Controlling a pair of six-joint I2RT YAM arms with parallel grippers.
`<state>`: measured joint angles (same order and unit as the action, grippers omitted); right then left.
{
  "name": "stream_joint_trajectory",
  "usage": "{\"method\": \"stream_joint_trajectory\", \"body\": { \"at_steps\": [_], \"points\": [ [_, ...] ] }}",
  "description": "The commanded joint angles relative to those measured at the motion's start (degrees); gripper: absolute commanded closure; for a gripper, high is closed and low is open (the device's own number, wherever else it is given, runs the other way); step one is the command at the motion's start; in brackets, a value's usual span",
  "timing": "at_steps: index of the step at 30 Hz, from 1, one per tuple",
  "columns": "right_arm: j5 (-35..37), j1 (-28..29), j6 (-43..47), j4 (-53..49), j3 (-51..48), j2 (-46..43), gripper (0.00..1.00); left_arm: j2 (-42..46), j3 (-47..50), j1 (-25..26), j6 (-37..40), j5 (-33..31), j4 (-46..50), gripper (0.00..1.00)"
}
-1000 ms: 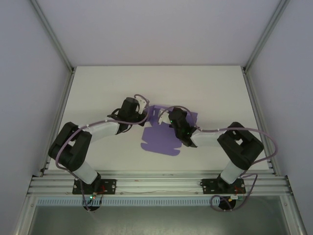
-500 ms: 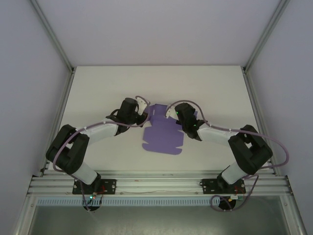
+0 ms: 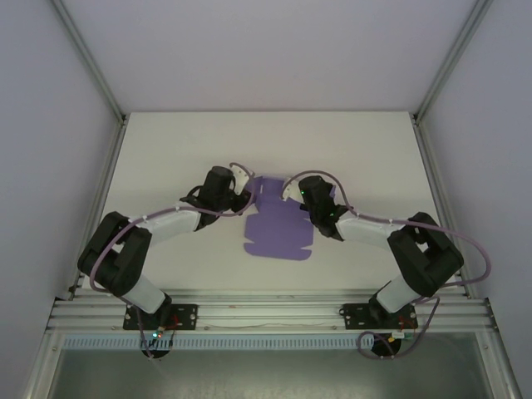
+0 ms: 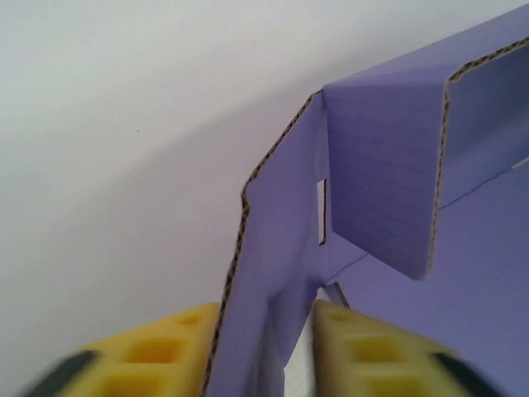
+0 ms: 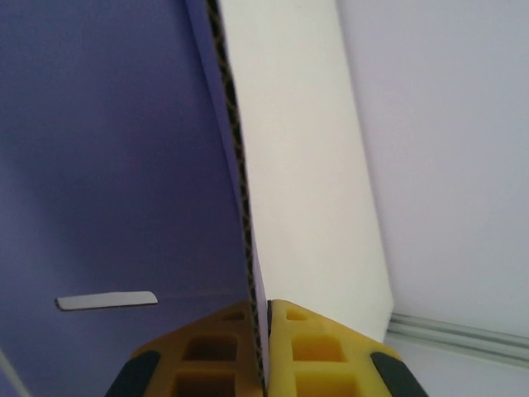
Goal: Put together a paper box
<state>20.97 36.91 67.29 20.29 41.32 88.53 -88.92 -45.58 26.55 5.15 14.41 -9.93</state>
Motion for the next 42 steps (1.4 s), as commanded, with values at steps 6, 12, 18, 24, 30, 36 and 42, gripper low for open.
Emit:
{"method": "stream_joint_trajectory", "body": {
  "at_steps": [6,12,18,24,30,36,42],
  "points": [
    [7.62,0.72,9.36,24.09,-2.90,0.80,1.00,8.24,3.20,-3.26,-5.91,-7.88,-4.77,0.00],
    [9.99,2.86,16.90,37.03,-3.79,11.09,1.00,9.83,1.47,-10.68,-18.92,-14.55,0.69,0.00],
    [12.12,4.05,21.39,47.28,-2.67,20.30,1.00,6.66,0.44,-15.73,-23.65,-12.71,1.80,0.00],
    [11.75,4.43,17.11,42.61,-2.21,18.33,1.00,-0.64,-3.20,-15.80,-20.14,-3.27,1.77,0.00],
    [12.34,4.52,17.47,42.10,-2.19,17.42,1.00,-5.65,-1.06,-14.86,-15.75,21.06,-7.10,0.18],
    [12.09,4.92,17.73,40.98,-3.28,16.16,1.00,-4.83,2.72,-9.68,-10.98,22.97,-11.49,0.25],
    [12.95,6.60,19.02,42.91,-3.72,16.06,1.00,-8.07,-0.30,-7.07,-9.17,19.55,-10.54,0.33]
  ]
}}
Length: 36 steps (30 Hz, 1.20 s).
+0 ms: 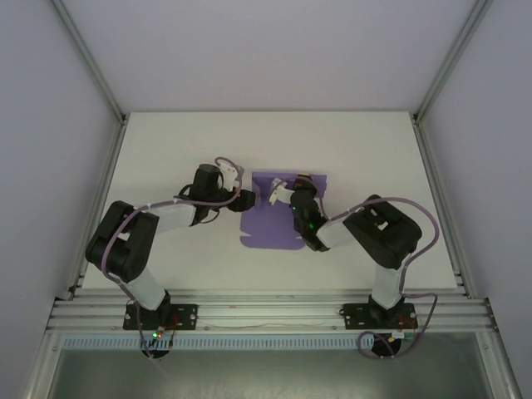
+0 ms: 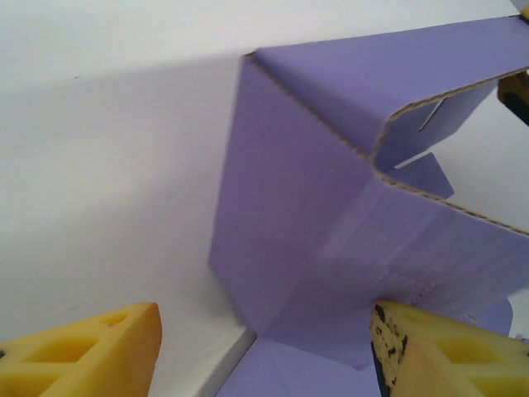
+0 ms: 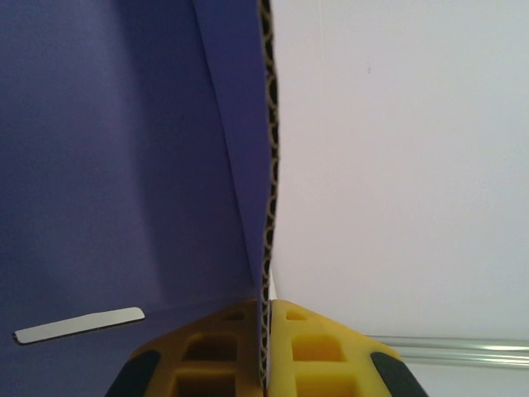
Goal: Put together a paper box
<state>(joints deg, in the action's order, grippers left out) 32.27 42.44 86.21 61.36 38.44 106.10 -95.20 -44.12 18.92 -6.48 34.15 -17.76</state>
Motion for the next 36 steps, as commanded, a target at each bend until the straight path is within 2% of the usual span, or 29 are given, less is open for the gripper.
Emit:
{"method": "stream_joint_trajectory", "body": {
  "at_steps": [1,3,5,7,13,16,20,24,30,32,33,36],
  "points": [
    [1.87,1.32,0.10,1.71,-0.98,-1.67,1.00,-2.32,-2.04,0.97,2.35,-1.14,-3.06,0.34],
    [2.62,2.09,-0.37,1.30,-1.07,-1.99,1.00,-3.27,-2.19,1.58,2.01,-2.43,-4.91,0.36],
    [2.71,3.04,-0.67,1.21,-1.97,-2.52,1.00,-4.29,-2.36,2.33,1.28,-6.32,-6.48,0.37],
    [2.38,4.02,-1.32,-0.91,-3.11,-3.50,1.00,-5.95,-3.67,2.77,0.23,-9.87,-6.58,0.31],
    [-1.16,4.96,-9.47,-16.01,-5.05,-7.58,1.00,-9.87,-5.46,3.14,-1.96,-7.64,-11.72,0.27],
    [-3.56,4.94,-12.97,-24.90,-4.05,-8.96,1.00,-10.26,-5.24,3.49,-0.67,-4.79,-15.60,0.24],
    [-6.72,3.85,-17.82,-39.66,0.70,-9.71,1.00,-10.75,-4.93,4.81,2.34,-5.54,-19.79,0.26],
    [-8.64,3.10,-18.63,-44.10,2.87,-9.60,1.00,-12.21,-5.83,5.17,2.07,-6.92,-21.02,0.38],
    [-7.73,2.46,-18.72,-46.35,4.72,-8.15,1.00,-13.54,-7.26,5.90,1.77,-10.48,-18.90,0.76],
    [-7.49,2.21,-19.22,-46.34,4.91,-8.16,1.00,-13.44,-7.41,7.23,1.40,-17.18,-17.28,0.93],
    [-7.38,2.21,-19.54,-46.56,5.14,-8.19,1.00,-13.35,-7.71,7.72,1.13,-20.88,-15.65,0.97],
    [-7.28,2.28,-21.61,-47.57,5.98,-8.60,1.00,-13.78,-9.05,9.79,-2.90,-32.07,-12.67,0.98]
  ]
}}
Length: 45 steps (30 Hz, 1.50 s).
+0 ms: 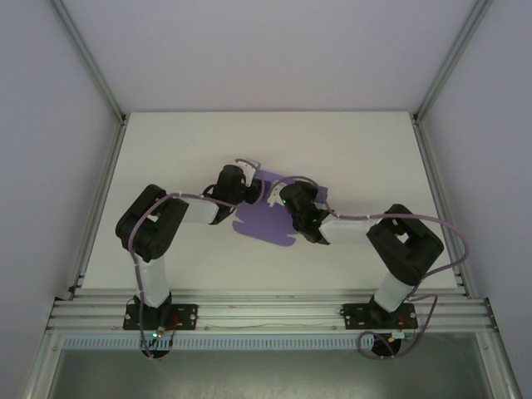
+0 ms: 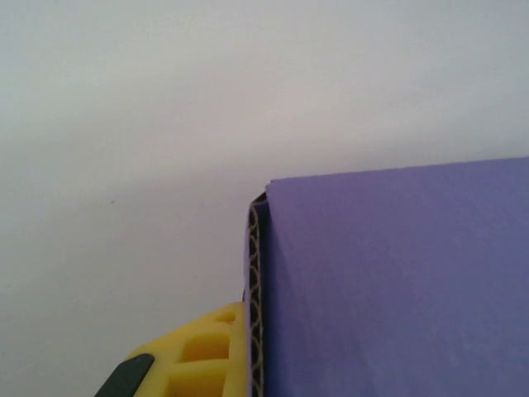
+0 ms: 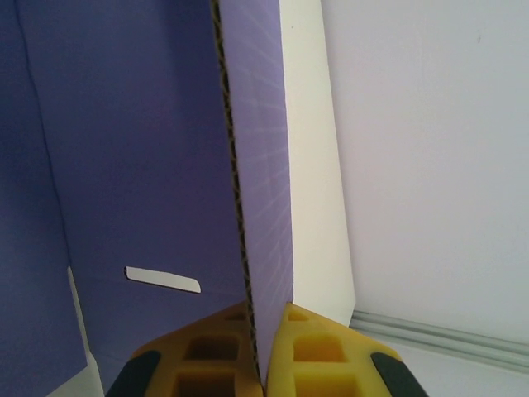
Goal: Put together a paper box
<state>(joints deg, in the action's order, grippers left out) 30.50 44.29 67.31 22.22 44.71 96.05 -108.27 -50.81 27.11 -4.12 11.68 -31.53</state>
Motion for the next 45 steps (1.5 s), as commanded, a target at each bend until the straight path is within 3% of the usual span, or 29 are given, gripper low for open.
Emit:
{"method": "stream_joint_trajectory", "body": {
  "at_steps": [1,4,7,11,15,16,18,20,23,32,33,35,36,38,45],
  "points": [
    [-5.54,0.44,-3.49,-9.26,0.06,1.34,1.00,-0.72,-2.87,2.16,-6.49,-12.69,1.88,0.98],
    [-5.02,0.54,-5.70,-11.00,0.77,1.20,1.00,-3.08,-4.37,2.95,-14.67,-24.03,5.44,1.00],
    [-3.79,0.60,-6.79,-12.27,0.94,1.35,1.00,-5.04,-4.52,3.21,-17.48,-25.01,5.54,1.00],
    [-3.46,0.53,-8.70,-13.54,0.80,1.32,1.00,-7.21,-5.53,4.21,-19.37,-32.68,7.67,1.00],
    [-3.13,0.45,-8.97,-13.89,0.82,1.35,1.00,-7.42,-5.66,4.05,-16.22,-28.82,7.80,1.00],
    [-2.71,0.39,-8.60,-13.76,0.89,1.56,1.00,-6.46,-4.82,4.18,-15.15,-26.88,6.94,0.92],
    [-2.16,0.12,-8.25,-13.73,1.08,1.76,1.00,-4.05,-1.86,4.17,-12.54,-23.61,3.70,0.60],
    [-2.24,-0.15,-8.25,-13.86,1.25,1.77,1.00,-1.99,0.46,4.10,-11.34,-22.55,1.52,0.53],
    [-2.50,-0.52,-8.34,-13.77,1.43,1.83,1.00,-0.03,1.80,4.12,-8.80,-20.21,1.49,0.50],
    [-3.21,-0.52,-8.33,-14.40,1.87,2.21,1.00,-0.38,-0.65,4.16,-9.21,-17.85,-1.19,0.58],
    [-3.25,-0.47,-8.36,-14.54,1.83,2.21,1.00,-0.39,-1.16,4.20,-9.26,-17.71,-1.50,0.64],
    [-3.26,-0.52,-8.46,-14.74,1.86,2.21,1.00,-0.54,-2.29,4.14,-9.30,-18.13,-1.38,0.94],
    [-3.26,-0.58,-8.50,-14.92,1.96,2.17,1.00,-0.60,-3.05,4.22,-10.05,-19.20,-0.46,1.00],
    [-3.03,-0.61,-8.77,-15.01,1.95,2.27,1.00,-0.71,-4.40,4.23,-11.49,-21.99,1.61,1.00],
    [-1.34,-0.60,-10.40,-15.70,2.93,3.24,1.00,-2.97,-11.25,4.35,-30.84,-36.92,20.99,1.00]
  ]
}}
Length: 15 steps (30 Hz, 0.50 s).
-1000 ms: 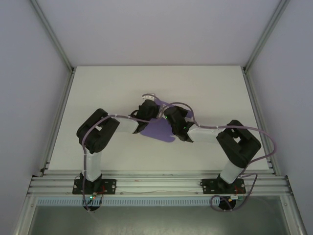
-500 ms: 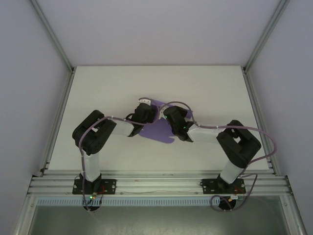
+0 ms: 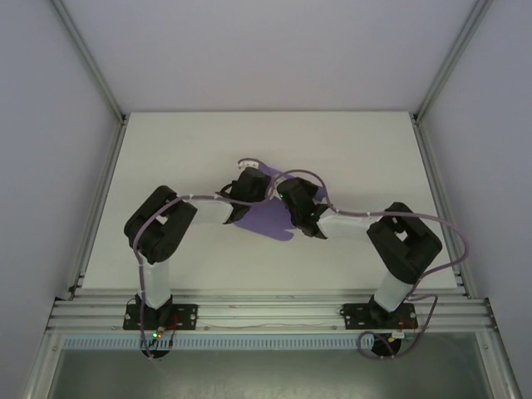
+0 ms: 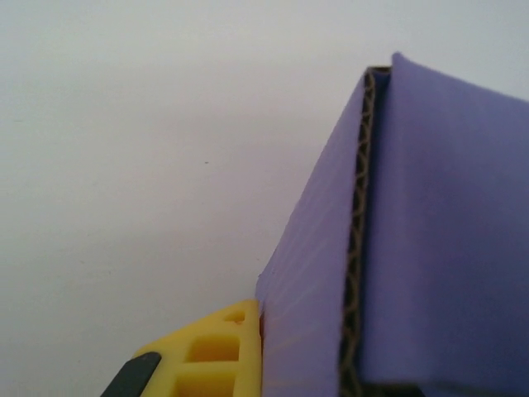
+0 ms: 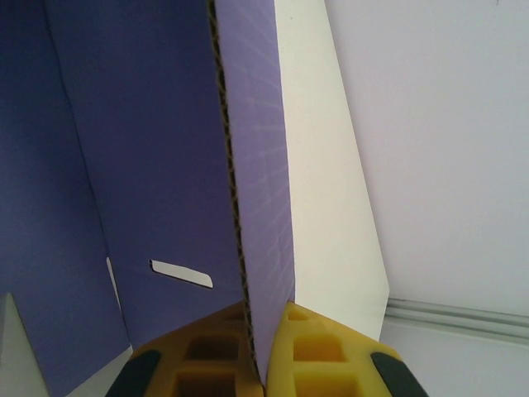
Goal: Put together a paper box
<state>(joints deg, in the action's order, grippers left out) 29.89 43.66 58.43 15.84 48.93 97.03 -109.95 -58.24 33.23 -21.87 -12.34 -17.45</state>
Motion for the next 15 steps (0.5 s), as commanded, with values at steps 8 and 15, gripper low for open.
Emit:
{"method": "stream_joint_trajectory", "body": {
  "at_steps": [8,15],
  "points": [
    [0.58,0.05,-1.84,-8.63,-1.44,2.81,1.00,-4.36,-7.59,-1.77,-18.29,-8.16,11.19,1.00],
    [0.91,-0.40,-1.66,-8.63,-1.31,3.29,1.00,3.72,4.70,-1.77,-4.53,-1.65,-7.33,0.58]
  ]
}}
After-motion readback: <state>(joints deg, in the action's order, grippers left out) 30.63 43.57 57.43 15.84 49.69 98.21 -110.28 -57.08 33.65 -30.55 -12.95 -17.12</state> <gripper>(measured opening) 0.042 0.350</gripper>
